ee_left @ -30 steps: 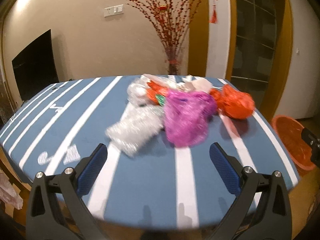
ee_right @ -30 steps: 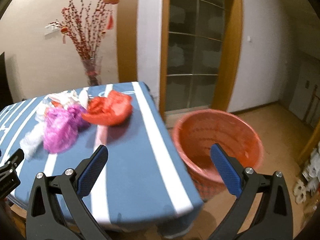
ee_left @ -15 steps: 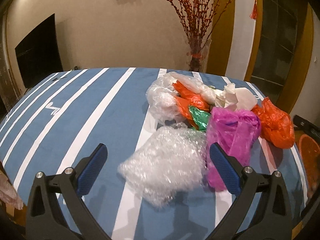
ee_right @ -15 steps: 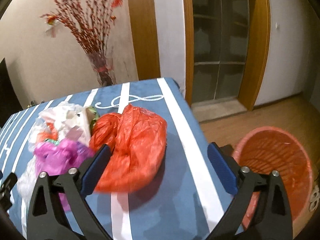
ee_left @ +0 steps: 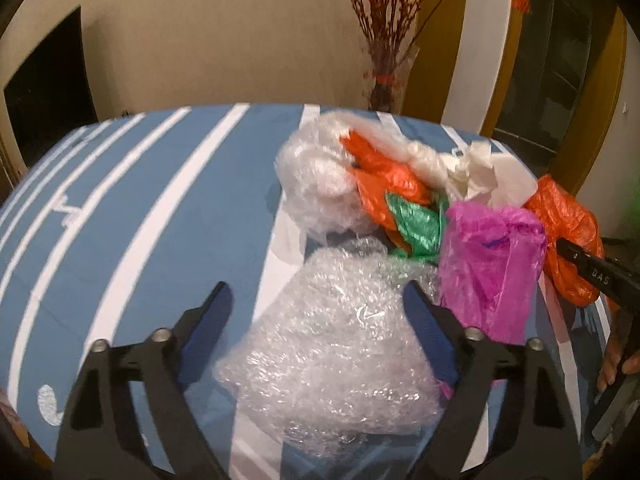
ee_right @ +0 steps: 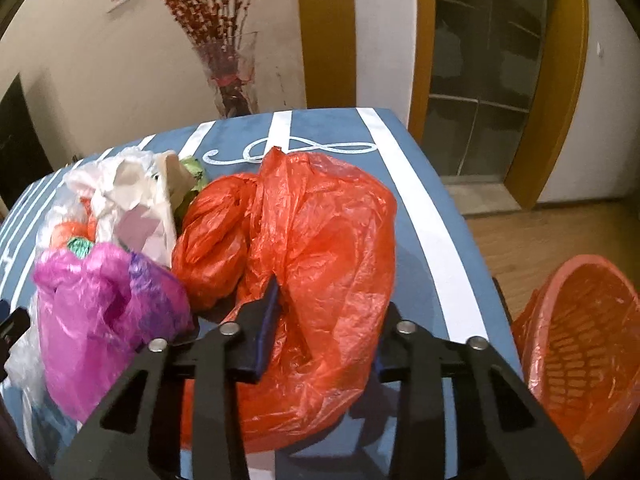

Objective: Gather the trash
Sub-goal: 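Grasp the bubble wrap with the left tool while the right tool grasps the red-orange bag, then carry both bags to the orange wastebasket and open both tools to drop them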

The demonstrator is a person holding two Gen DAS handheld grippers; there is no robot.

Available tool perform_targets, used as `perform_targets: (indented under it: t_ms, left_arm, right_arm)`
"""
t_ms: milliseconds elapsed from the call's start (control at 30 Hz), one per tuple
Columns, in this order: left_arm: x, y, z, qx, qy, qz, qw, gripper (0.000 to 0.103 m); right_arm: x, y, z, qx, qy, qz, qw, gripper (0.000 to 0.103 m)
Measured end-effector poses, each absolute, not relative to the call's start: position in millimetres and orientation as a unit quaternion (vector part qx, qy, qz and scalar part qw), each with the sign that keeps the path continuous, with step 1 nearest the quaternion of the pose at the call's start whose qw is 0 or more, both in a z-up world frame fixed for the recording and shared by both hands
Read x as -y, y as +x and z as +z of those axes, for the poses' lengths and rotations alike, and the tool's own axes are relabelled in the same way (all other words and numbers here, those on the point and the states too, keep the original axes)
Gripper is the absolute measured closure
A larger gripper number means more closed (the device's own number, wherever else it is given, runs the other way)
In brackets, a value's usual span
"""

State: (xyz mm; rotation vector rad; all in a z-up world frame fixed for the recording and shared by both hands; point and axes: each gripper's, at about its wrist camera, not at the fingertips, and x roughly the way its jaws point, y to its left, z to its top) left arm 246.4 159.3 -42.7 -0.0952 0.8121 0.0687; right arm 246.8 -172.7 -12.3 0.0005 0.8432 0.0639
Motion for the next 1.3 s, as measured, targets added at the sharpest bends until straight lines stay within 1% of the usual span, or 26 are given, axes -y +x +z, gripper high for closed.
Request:
perform_targets:
  t_ms: [67,200,300,400,467,500,567,633,767,1033,1300]
  left_arm:
    - [-159,248,-49,-0.406,-0.051,0.023,0.912,0.029]
    - [-156,246,-55,-0.408,-0.044,0.021,0.912,0.031]
    - [-157,243,-57,-0.410,-0.050,0.015,0.911,0.038]
    - [-158,238,-57,-0.408,-0.049,0.012,0.912,0.049]
    - [-160,233,-56,-0.405,-0.047,0.011,0.913,0.061]
    - [-161,232,-55,-0.404,-0.049,0.011,0.913,0.064]
    - [-165,230,-51,-0.402,-0.058,0.008,0.914,0.076]
    - [-170,226,-46,-0.397,-0.070,0.007,0.915,0.080]
    - [-172,216,-31,-0.376,-0.072,0.008,0.924,0.083]
    - [-152,198,8,-0.337,-0.065,-0.017,0.939,0.083]
    - [-74,184,52,-0.292,-0.039,-0.080,0.952,0.083]
  right_arm:
    - [174,246,-10,-0.409,0.003,0.034,0.912,0.075]
    - [177,239,-5,-0.409,0.009,0.039,0.912,0.077]
    - [177,234,-2,-0.408,0.009,0.041,0.912,0.078]
    - [177,227,2,-0.404,0.013,0.042,0.914,0.078]
    - [178,220,7,-0.400,0.017,0.040,0.916,0.078]
    - [179,218,10,-0.398,0.019,0.039,0.916,0.078]
    - [181,211,14,-0.395,0.020,0.036,0.918,0.078]
    - [183,204,19,-0.389,0.020,0.033,0.920,0.078]
    - [186,191,30,-0.378,0.021,0.026,0.925,0.078]
    - [204,162,51,-0.352,0.026,0.010,0.935,0.078]
    - [254,139,62,-0.334,0.051,-0.034,0.941,0.078]
